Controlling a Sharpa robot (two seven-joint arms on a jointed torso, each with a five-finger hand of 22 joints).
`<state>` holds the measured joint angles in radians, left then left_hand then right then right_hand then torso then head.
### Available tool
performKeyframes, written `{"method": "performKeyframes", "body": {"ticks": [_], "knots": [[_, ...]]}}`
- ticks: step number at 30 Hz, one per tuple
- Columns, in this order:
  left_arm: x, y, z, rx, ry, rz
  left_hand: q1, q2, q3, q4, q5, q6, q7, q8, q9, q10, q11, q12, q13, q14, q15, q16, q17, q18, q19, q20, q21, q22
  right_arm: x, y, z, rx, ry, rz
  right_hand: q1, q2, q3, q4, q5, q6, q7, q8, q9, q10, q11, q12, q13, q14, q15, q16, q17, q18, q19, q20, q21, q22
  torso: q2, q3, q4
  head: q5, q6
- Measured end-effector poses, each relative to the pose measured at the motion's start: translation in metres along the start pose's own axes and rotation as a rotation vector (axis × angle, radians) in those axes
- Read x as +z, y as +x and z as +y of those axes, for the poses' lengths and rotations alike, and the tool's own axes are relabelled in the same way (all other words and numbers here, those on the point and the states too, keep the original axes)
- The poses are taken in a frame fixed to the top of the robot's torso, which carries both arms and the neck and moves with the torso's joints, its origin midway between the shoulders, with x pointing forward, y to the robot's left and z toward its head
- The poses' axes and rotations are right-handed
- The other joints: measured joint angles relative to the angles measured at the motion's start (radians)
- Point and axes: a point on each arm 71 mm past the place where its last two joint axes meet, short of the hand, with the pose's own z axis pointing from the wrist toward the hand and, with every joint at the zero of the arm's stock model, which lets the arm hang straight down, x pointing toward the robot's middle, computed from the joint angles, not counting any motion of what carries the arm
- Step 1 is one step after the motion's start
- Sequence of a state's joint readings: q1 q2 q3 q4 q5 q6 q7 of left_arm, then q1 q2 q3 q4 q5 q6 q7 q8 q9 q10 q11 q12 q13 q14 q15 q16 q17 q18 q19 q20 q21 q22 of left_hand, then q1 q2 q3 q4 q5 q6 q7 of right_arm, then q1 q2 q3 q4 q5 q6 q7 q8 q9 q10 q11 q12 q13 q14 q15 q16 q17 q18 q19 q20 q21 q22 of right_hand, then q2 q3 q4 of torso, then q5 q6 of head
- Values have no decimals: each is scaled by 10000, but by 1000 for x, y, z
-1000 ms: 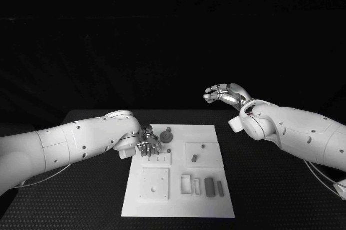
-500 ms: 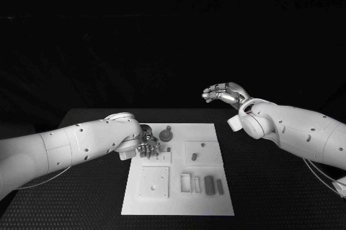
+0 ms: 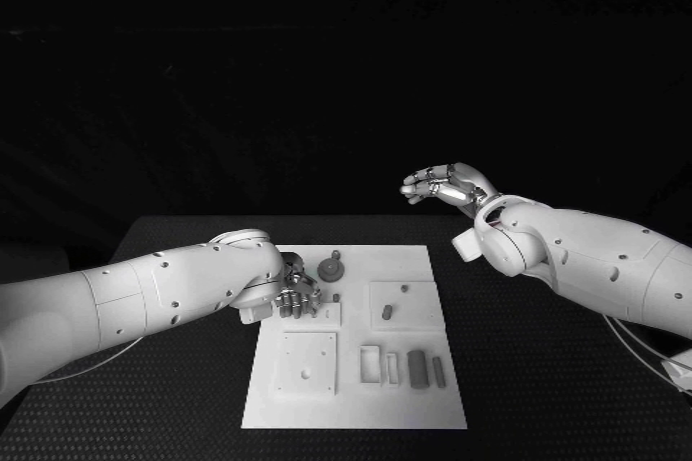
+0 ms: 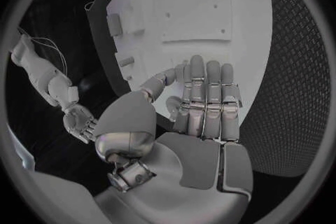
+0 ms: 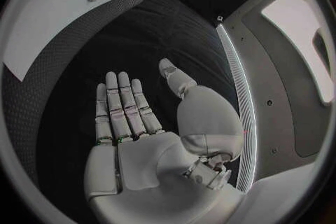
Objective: Assemble the parts on the task board
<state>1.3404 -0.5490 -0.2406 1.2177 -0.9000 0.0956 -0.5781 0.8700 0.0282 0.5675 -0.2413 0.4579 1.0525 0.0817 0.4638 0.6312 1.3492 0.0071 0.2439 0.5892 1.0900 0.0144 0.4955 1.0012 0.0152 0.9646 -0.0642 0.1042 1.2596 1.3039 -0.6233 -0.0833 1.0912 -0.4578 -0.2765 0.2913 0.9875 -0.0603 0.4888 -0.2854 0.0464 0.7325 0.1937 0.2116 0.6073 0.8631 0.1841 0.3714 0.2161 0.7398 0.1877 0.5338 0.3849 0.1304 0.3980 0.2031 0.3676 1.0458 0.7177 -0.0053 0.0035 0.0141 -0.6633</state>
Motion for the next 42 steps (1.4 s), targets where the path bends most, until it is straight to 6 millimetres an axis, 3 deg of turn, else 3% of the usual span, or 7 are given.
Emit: {"method": "performKeyframes", "body": {"ticks": [42], "knots": [[2, 4, -1, 361, -32, -180, -50, 50, -1, 54, -22, 0, 0, -119, 61, 17, 25, 0, 16, -2, 1, 39, -19, 0, 1, 1, 0, 133, 0, 4, 2, 44, -17, 164, 0, 0, -28, 28, 0, 1, -1, 0, -31, 36, 36, -117, -171, 1, -2, -131, -6, 2, -38, 38, -77, 19, -2, 6, 5, -19, -118]]}}
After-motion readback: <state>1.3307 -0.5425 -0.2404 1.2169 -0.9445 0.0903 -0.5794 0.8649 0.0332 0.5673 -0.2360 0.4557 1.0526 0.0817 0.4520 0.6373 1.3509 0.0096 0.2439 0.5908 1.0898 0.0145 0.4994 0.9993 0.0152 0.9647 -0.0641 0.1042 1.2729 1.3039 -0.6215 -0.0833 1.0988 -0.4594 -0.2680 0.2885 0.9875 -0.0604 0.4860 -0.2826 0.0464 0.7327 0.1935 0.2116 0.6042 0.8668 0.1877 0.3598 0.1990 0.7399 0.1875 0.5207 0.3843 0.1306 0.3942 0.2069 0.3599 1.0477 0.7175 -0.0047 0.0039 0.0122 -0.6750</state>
